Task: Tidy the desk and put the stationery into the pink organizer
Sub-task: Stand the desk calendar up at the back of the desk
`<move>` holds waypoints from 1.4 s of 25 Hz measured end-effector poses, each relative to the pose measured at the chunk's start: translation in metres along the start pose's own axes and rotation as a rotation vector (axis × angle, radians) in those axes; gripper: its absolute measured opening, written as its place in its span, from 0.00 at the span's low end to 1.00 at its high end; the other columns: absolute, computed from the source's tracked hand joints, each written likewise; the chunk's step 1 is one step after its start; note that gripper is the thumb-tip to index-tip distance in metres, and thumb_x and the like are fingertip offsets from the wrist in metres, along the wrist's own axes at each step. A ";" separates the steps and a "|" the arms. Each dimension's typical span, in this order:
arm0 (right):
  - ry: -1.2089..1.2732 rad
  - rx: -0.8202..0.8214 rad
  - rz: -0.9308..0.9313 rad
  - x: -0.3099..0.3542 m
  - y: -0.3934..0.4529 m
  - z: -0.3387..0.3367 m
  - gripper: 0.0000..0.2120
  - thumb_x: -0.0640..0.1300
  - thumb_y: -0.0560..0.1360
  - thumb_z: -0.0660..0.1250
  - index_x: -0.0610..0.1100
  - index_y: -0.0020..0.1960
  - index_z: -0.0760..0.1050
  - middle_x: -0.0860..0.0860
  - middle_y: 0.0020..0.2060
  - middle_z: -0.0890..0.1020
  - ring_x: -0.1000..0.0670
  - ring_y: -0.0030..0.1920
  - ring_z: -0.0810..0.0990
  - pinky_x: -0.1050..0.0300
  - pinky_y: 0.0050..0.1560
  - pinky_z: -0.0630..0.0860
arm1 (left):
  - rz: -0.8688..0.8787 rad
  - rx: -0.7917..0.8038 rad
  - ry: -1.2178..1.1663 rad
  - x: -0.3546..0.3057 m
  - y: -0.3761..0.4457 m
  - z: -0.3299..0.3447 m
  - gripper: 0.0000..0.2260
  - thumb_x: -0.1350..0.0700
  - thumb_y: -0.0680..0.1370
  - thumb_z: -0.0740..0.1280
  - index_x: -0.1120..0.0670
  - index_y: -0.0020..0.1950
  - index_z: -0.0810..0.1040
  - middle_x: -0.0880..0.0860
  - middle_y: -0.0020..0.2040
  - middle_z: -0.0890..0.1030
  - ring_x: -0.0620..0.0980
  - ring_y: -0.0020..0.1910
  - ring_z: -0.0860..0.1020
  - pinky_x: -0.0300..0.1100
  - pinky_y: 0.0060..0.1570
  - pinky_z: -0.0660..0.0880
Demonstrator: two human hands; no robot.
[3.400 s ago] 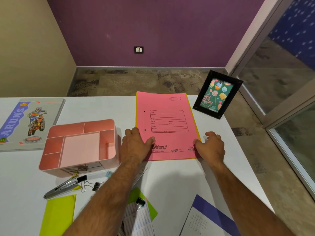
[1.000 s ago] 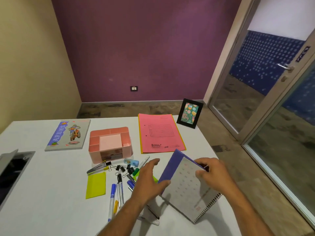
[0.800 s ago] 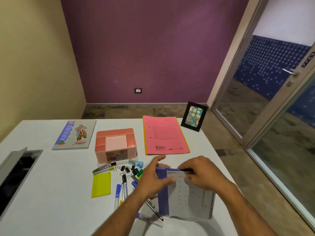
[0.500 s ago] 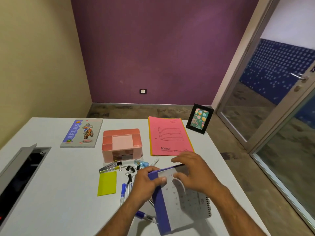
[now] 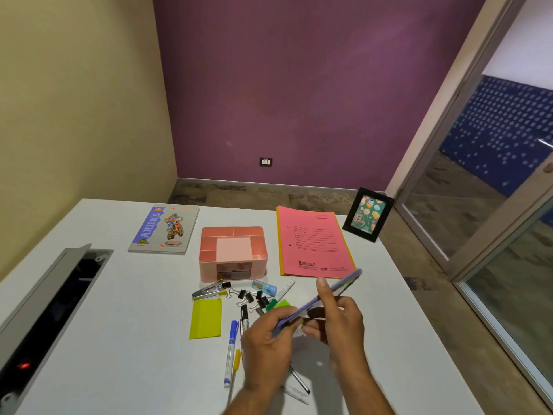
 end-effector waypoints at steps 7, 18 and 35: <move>-0.064 0.022 -0.126 0.010 0.015 0.003 0.03 0.42 0.71 0.69 0.45 0.42 0.81 0.46 0.39 0.87 0.40 0.42 0.86 0.35 0.43 0.82 | 0.490 0.243 0.248 -0.029 -0.010 0.001 0.22 0.41 0.67 0.77 0.48 0.56 0.80 0.43 0.56 0.81 0.40 0.57 0.76 0.38 0.56 0.74; -0.228 0.332 -0.185 0.013 0.012 0.019 0.11 0.43 0.82 0.60 0.57 0.57 0.76 0.56 0.49 0.86 0.52 0.48 0.86 0.58 0.38 0.82 | -0.267 -0.142 0.072 0.038 0.062 -0.109 0.29 0.41 0.72 0.69 0.44 0.70 0.66 0.42 0.61 0.74 0.31 0.54 0.75 0.24 0.43 0.71; -0.599 0.390 -0.356 -0.038 -0.011 0.128 0.12 0.45 0.82 0.61 0.56 0.63 0.71 0.59 0.55 0.78 0.55 0.54 0.76 0.71 0.44 0.75 | -0.376 -0.394 0.222 0.079 0.033 -0.234 0.04 0.55 0.78 0.69 0.47 0.51 0.79 0.40 0.42 0.81 0.36 0.42 0.78 0.21 0.34 0.71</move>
Point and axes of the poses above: each hand's wrist, its own y-axis towards the middle knuckle, its own z-axis out of the palm, x = y × z, the point moved 8 cm from there along y, towards the middle knuckle
